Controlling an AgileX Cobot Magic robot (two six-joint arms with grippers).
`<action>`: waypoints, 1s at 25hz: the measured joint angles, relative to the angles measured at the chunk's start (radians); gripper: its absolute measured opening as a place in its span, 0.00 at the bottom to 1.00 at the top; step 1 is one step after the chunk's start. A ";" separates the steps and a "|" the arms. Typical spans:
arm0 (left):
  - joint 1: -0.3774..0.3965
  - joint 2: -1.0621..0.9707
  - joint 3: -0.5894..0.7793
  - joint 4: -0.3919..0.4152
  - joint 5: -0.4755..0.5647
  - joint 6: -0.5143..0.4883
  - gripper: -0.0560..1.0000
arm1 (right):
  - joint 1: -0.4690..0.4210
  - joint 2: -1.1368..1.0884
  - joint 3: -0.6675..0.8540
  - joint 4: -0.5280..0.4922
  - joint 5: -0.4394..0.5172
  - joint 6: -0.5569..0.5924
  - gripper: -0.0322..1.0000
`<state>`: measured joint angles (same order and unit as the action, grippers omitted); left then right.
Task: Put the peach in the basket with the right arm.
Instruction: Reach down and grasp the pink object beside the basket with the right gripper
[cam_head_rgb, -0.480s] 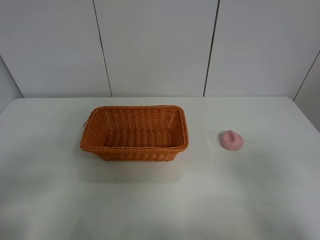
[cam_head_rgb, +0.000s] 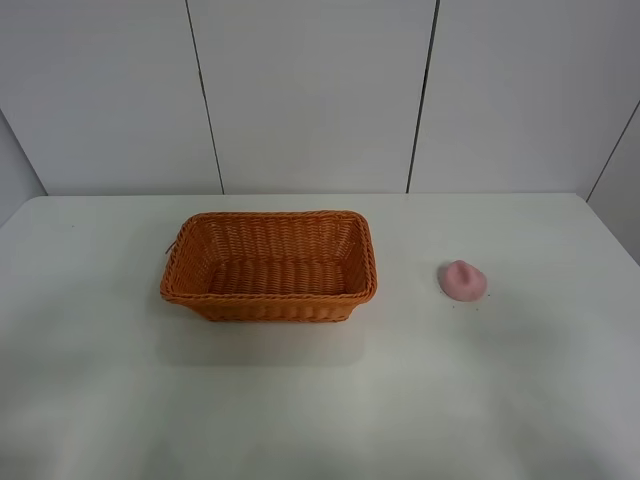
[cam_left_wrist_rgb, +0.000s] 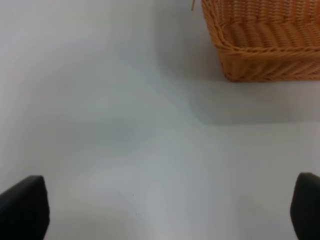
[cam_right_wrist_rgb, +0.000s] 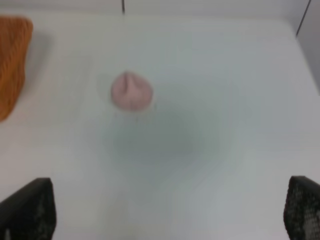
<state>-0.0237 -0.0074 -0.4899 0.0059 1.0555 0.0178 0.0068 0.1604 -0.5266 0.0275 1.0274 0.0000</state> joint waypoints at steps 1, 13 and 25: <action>0.000 0.000 0.000 0.000 0.000 0.000 0.99 | 0.000 0.060 -0.022 0.002 0.000 0.000 0.71; 0.000 0.000 0.000 0.000 0.000 0.000 0.99 | 0.000 1.039 -0.446 0.020 -0.021 0.000 0.71; 0.000 0.000 0.000 0.000 0.000 0.000 0.99 | 0.005 1.721 -0.942 0.021 0.008 0.000 0.71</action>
<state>-0.0237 -0.0074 -0.4899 0.0059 1.0555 0.0178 0.0116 1.8816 -1.4685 0.0483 1.0354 0.0000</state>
